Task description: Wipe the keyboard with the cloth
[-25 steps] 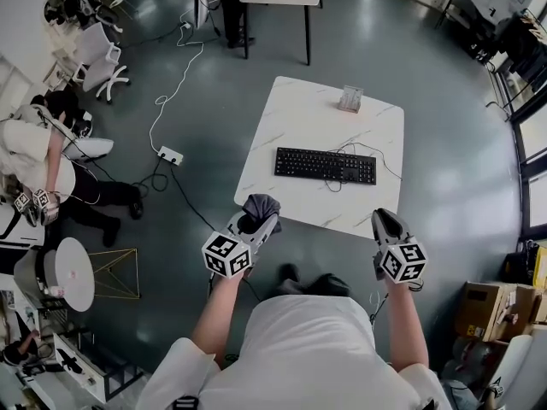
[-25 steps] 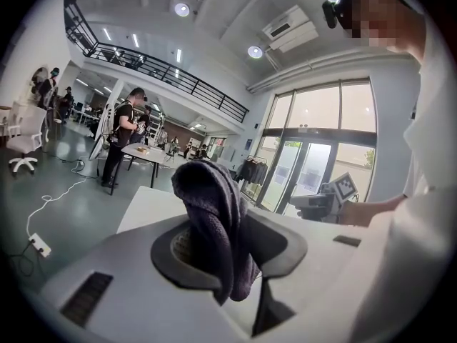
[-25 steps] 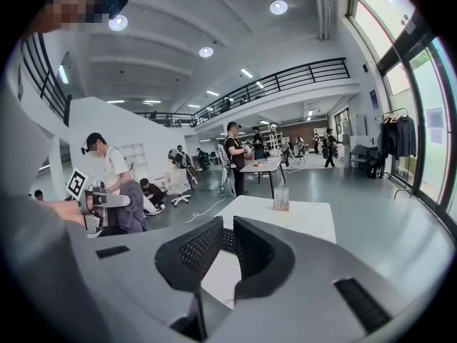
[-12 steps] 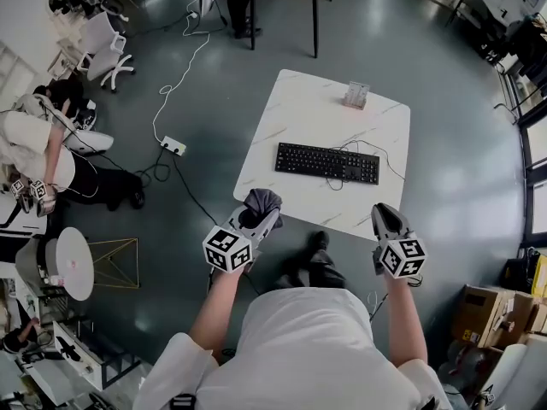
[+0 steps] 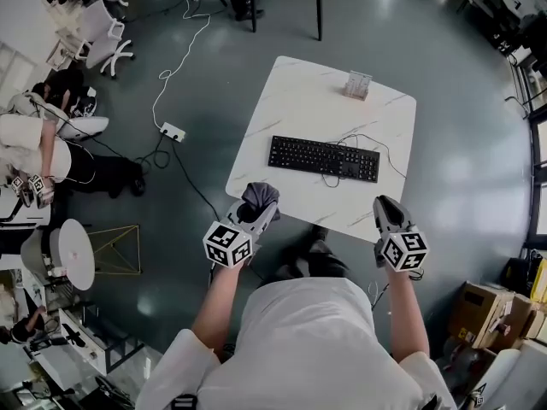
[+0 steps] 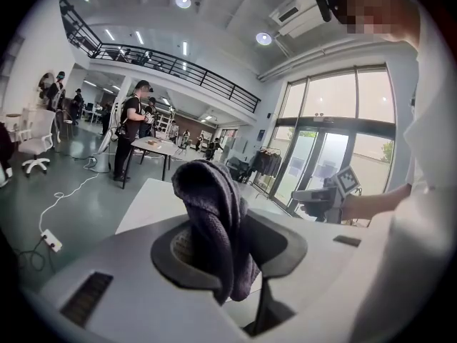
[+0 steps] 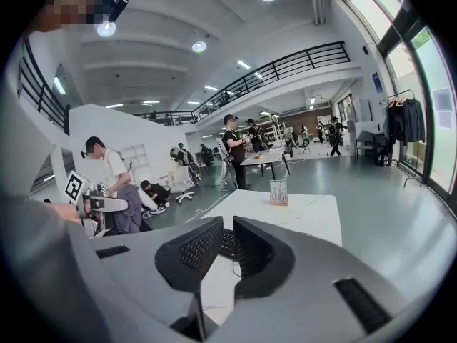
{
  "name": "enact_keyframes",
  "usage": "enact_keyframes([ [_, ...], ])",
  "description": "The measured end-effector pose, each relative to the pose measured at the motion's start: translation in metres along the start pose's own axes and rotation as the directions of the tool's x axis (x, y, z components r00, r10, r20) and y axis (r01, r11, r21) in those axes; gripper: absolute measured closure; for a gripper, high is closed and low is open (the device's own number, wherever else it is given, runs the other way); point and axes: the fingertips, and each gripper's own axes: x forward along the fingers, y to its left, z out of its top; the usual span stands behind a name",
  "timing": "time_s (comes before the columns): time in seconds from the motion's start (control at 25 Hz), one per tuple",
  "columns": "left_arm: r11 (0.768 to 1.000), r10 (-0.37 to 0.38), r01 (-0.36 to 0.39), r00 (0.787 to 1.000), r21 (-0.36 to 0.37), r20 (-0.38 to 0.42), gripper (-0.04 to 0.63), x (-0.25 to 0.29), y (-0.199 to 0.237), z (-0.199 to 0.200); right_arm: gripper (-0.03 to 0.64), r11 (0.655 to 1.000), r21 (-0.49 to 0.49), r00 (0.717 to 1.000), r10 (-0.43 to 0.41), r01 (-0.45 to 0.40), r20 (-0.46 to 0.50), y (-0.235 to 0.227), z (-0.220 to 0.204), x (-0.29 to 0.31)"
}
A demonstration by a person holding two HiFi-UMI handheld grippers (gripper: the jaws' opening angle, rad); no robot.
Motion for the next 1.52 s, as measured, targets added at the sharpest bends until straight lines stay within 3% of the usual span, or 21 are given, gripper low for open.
enact_keyframes([
  [0.72,0.996,0.088,-0.089,0.989,-0.001,-0.122,0.471,0.090,0.041,-0.035,0.560,0.998,0.014,0.987,0.065,-0.064,-0.144,-0.082,-0.032,0.064],
  [1.24,0.972,0.222,-0.236,0.915,0.001,-0.338,0.476,0.132,0.090,-0.075,0.560,0.990,0.070,0.965,0.134,-0.121,-0.225,-0.115,-0.062,0.105],
  [1.52,0.966,0.249,-0.254,0.879,0.043,-0.405,0.477,0.138,0.113,-0.086,0.560,0.985,0.102,0.963,0.156,-0.137,-0.219,-0.114,-0.071,0.119],
])
